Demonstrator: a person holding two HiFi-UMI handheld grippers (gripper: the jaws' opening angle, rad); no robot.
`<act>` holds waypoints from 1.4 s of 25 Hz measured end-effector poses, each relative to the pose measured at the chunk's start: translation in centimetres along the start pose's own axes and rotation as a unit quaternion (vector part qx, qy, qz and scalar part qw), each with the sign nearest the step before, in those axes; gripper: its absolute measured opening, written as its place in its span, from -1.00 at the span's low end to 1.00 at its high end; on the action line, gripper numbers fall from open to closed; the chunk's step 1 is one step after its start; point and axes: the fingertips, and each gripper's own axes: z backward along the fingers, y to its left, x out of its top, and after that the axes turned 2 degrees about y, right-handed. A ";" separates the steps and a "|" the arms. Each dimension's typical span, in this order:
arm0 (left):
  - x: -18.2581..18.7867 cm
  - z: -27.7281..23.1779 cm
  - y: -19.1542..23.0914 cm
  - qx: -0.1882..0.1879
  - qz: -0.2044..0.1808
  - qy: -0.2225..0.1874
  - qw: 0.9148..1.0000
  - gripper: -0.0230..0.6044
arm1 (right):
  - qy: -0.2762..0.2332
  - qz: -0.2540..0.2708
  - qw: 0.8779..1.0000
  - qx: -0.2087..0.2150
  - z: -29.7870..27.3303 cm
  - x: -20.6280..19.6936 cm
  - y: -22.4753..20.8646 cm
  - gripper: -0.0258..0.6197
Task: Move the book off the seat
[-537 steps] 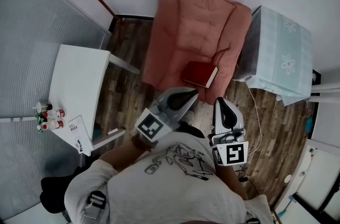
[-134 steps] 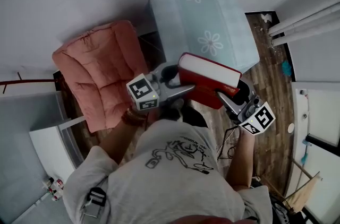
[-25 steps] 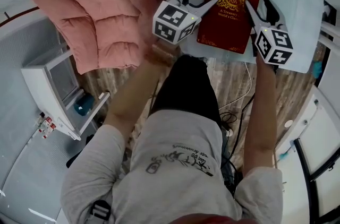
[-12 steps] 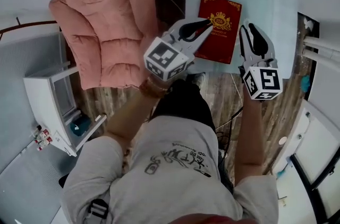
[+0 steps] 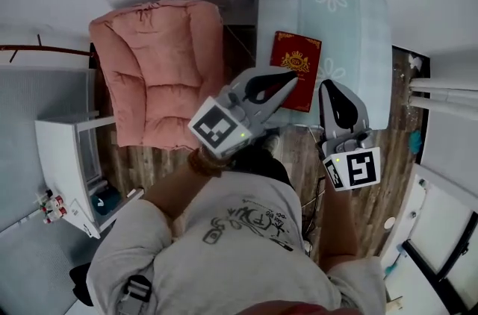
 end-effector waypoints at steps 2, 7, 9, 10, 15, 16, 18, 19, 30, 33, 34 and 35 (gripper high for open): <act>2.0 0.7 -1.5 -0.006 0.001 -0.013 1.000 -0.92 | -0.012 0.003 1.000 0.006 1.1 2.1 1.3 -0.89; 5.6 2.5 -4.4 -0.014 0.002 -0.033 0.999 -0.92 | -0.034 0.013 0.999 0.012 3.3 6.1 3.8 -0.90; 6.5 3.2 -5.7 -0.015 0.005 -0.036 0.999 -0.92 | -0.035 0.012 0.999 0.015 4.2 7.2 4.8 -0.90; 6.9 3.6 -6.3 -0.017 0.006 -0.038 0.999 -0.92 | -0.038 0.010 0.999 0.017 4.6 7.8 5.2 -0.90; 9.0 4.9 -8.8 -0.027 0.003 -0.058 0.998 -0.92 | -0.050 0.008 0.998 0.030 6.2 10.0 7.5 -0.90; 9.4 5.2 -9.2 -0.028 0.000 -0.061 0.998 -0.92 | -0.051 0.010 0.998 0.035 6.6 10.3 8.1 -0.90; 10.0 5.7 -10.0 -0.027 -0.005 -0.062 0.998 -0.92 | -0.056 0.016 0.997 0.042 7.3 11.2 9.2 -0.90; 10.3 5.9 -10.3 -0.027 -0.005 -0.062 0.998 -0.92 | -0.060 0.019 0.997 0.044 7.7 11.6 9.6 -0.90; 12.1 6.9 -12.0 -0.031 -0.039 -0.063 0.997 -0.92 | -0.085 0.020 0.995 0.038 9.1 13.6 10.7 -0.90; 11.9 6.9 -11.9 -0.027 -0.034 -0.061 0.997 -0.91 | -0.086 0.020 0.995 0.039 9.0 13.7 10.8 -0.90; 11.8 6.9 -11.8 -0.026 -0.032 -0.061 0.997 -0.92 | -0.085 0.019 0.995 0.040 8.9 13.6 10.8 -0.90; 11.8 6.9 -11.7 -0.025 -0.030 -0.062 0.997 -0.92 | -0.082 0.019 0.996 0.040 8.9 13.6 10.8 -0.90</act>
